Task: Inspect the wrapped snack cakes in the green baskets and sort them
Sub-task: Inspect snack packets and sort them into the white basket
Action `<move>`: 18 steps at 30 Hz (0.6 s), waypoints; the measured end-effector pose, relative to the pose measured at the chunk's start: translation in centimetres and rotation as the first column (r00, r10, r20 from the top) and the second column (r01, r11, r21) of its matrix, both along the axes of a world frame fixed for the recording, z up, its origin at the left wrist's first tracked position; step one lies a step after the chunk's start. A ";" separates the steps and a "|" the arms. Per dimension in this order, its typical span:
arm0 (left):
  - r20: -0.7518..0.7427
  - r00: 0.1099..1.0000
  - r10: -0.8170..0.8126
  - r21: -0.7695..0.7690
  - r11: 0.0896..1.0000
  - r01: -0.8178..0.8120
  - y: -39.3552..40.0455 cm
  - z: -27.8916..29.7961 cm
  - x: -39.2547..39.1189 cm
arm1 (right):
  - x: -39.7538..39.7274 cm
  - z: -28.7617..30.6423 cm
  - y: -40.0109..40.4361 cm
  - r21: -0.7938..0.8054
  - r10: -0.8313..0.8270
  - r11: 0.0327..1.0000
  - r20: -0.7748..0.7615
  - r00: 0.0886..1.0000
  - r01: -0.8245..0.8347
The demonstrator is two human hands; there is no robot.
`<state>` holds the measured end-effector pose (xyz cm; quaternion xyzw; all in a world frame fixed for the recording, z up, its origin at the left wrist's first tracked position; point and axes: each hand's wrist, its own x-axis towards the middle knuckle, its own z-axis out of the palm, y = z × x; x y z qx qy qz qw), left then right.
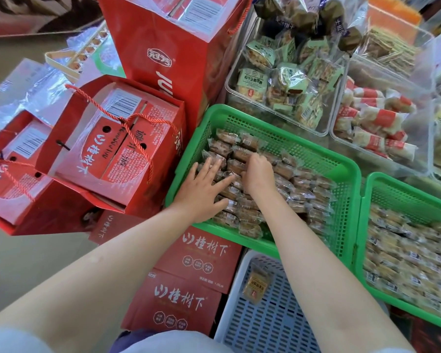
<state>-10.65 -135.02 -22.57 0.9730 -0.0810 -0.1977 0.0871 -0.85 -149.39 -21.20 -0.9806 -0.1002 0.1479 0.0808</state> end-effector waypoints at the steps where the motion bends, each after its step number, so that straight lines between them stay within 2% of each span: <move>1: -0.003 1.000 0.005 0.002 1.000 -0.005 0.0 0.0 0.0 | -0.1 0.0 0.0 0.000 0.010 1.000 0.011 1.000 -0.010; 4: -0.015 1.000 0.011 0.016 1.000 -0.011 -0.1 0.1 0.0 | -0.8 -0.2 0.0 0.049 0.041 0.998 0.070 0.997 -0.044; 7: -0.019 1.000 0.017 0.018 1.000 -0.016 -0.2 0.1 0.0 | -1.2 -0.2 -0.1 0.076 0.000 0.997 0.066 0.998 -0.005; 13: -0.005 1.000 0.024 0.001 1.000 -0.024 -0.1 0.2 -0.2 | -1.1 0.2 0.0 0.040 -0.034 0.999 0.073 0.997 0.031; 18: -0.004 1.000 0.030 -0.010 1.000 -0.030 -0.1 0.4 -0.3 | -0.6 0.3 0.5 0.001 -0.127 0.992 -0.025 0.992 0.127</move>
